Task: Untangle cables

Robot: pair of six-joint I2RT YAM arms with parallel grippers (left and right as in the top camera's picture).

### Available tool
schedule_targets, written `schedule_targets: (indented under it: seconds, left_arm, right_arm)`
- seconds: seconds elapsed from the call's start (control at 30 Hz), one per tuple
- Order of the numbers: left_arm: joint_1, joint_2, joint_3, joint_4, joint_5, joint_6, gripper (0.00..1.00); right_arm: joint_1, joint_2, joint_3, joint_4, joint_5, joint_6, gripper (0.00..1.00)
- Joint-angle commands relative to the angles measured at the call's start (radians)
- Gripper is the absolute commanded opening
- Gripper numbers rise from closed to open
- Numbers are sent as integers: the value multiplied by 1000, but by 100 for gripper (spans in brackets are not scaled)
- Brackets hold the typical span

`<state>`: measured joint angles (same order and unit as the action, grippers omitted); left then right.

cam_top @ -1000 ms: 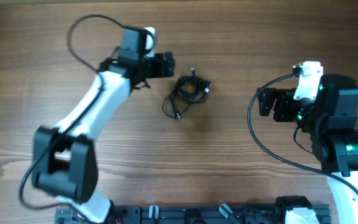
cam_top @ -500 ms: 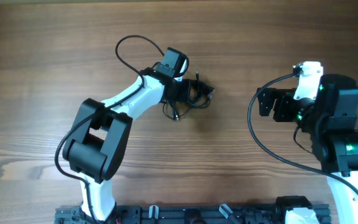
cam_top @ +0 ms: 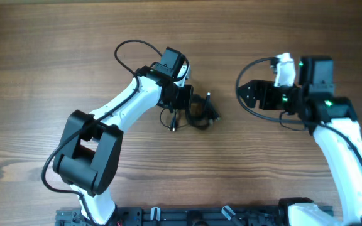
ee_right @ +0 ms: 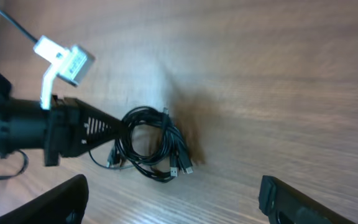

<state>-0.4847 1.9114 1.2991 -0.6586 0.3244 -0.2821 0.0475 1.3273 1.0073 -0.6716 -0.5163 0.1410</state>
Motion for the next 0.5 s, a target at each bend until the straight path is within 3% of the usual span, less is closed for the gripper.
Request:
schedule_targets:
  seconds: [0.0,0.17,0.23,0.33,0.47]
  left_arm:
    - [-14,-30,10,-84,72,119,4]
    - [-14,-30,10,-80,142,257,4]
    - [-14,-30,10,-78,194,297,4]
    - [-14,-30,10,-74,225,305,4]
    - [-14,-30,10,-44,226,300,4]
  right_arm:
    - [49,109,20,4,-28,-66,81]
    - [111,278,20,39,11,-89,78]
    - [127,301,20,92,11,-67,62]
    - [154,317,18,197,11,156,56]
    - [187,319,7,192,23,282,53]
